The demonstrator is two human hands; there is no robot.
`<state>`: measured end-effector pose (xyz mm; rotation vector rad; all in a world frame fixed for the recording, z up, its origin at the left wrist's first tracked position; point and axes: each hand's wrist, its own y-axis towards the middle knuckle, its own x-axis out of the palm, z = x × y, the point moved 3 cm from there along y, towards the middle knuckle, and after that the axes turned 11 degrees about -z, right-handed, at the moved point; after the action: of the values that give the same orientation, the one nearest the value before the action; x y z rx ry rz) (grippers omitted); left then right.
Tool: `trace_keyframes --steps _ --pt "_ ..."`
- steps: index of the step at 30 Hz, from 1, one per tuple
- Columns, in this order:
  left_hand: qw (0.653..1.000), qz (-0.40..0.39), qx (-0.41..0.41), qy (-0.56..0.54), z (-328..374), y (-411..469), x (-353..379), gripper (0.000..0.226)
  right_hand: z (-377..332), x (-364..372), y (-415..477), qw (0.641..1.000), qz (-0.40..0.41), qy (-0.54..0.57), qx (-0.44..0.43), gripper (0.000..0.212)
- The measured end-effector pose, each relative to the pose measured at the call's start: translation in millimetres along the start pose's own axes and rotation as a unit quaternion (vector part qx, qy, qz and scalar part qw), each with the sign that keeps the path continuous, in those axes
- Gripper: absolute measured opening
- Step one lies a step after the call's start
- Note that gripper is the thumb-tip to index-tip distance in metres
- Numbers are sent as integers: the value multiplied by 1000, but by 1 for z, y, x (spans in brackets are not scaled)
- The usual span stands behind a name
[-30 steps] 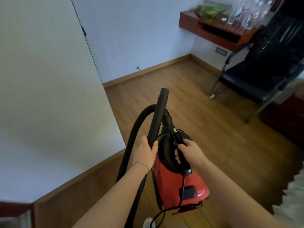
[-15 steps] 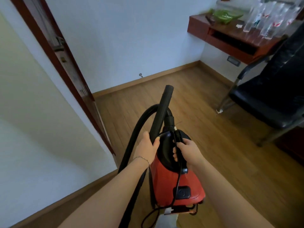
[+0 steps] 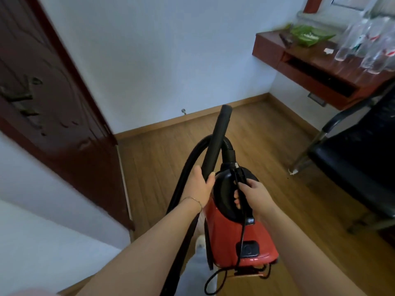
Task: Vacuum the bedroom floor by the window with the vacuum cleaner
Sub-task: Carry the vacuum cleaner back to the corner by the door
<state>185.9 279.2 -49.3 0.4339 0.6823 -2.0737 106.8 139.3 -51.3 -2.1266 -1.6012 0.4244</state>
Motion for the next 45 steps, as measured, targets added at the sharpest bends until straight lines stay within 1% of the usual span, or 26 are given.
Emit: trace_keyframes --steps 2,4,10,14,17,19,23,26,32,39,42,45 --pt "1000 -3 -11 -10 4 36 4 21 -15 -16 30 1000 2 -3 5 18" --pt "1000 1 -14 -15 14 76 4 20 -31 -30 61 1000 2 -4 11 19" --pt "1000 -15 -16 -19 59 195 -3 28 -96 -62 157 998 18 -52 28 26" --pt "999 7 -39 -26 72 256 -17 27 -138 -78 211 998 25 -58 17 29" --pt "998 25 -52 -5 84 296 -26 27 -164 -87 250 998 14 -68 7 30" --pt "998 29 -49 -12 96 323 -30 30 -180 -95 277 997 4 -72 7 31" --pt "998 38 -46 -30 116 383 -35 34 -207 -108 337 997 -28 -64 25 31" --pt "996 57 -63 -27 125 425 -39 36 -224 -118 380 996 -55 -55 37 31" --pt "989 96 -106 -25 141 489 -51 36 -267 -129 452 989 -121 -77 30 30" --pt "983 125 -127 -37 146 543 -72 35 -306 -132 514 979 -160 -125 16 29" --pt "981 137 -121 -59 140 562 -81 35 -311 -128 541 977 -170 -129 18 29" --pt "981 138 -124 -59 129 579 -89 37 -312 -117 567 975 -174 -135 26 28"
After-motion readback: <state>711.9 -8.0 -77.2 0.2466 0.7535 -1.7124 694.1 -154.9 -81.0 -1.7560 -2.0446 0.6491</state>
